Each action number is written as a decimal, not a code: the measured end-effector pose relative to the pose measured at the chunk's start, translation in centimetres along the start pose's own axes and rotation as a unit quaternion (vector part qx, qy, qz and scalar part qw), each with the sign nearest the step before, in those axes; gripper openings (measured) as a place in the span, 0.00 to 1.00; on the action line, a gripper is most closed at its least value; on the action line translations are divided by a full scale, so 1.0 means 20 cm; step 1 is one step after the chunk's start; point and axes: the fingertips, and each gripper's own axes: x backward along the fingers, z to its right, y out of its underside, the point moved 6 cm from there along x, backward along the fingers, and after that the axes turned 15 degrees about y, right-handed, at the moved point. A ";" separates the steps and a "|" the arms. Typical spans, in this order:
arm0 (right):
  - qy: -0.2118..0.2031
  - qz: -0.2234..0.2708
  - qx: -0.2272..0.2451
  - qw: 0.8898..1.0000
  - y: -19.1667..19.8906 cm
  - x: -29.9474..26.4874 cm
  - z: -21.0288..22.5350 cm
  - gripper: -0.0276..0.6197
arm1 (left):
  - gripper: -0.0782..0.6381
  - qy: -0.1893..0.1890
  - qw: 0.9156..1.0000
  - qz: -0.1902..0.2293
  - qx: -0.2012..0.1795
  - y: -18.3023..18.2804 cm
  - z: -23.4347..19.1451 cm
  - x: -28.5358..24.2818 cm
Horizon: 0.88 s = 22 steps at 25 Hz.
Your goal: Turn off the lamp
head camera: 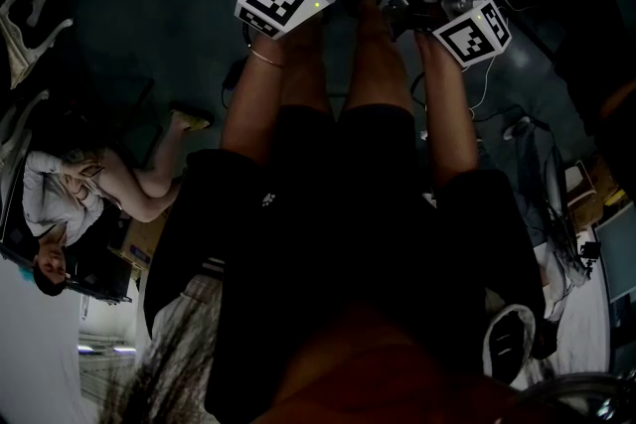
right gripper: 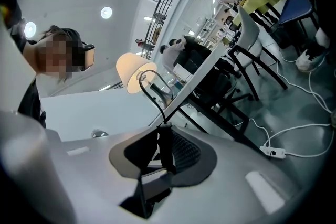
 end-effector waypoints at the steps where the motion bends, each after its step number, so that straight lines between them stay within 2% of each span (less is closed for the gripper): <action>1: 0.000 0.000 -0.001 1.000 0.00 0.00 0.00 0.16 | 0.13 0.000 1.000 -0.001 0.000 0.00 0.00 0.00; 22: 0.007 -0.003 -0.009 1.000 0.02 0.00 0.02 0.15 | 0.13 -0.002 1.000 -0.003 0.007 0.03 0.00 0.00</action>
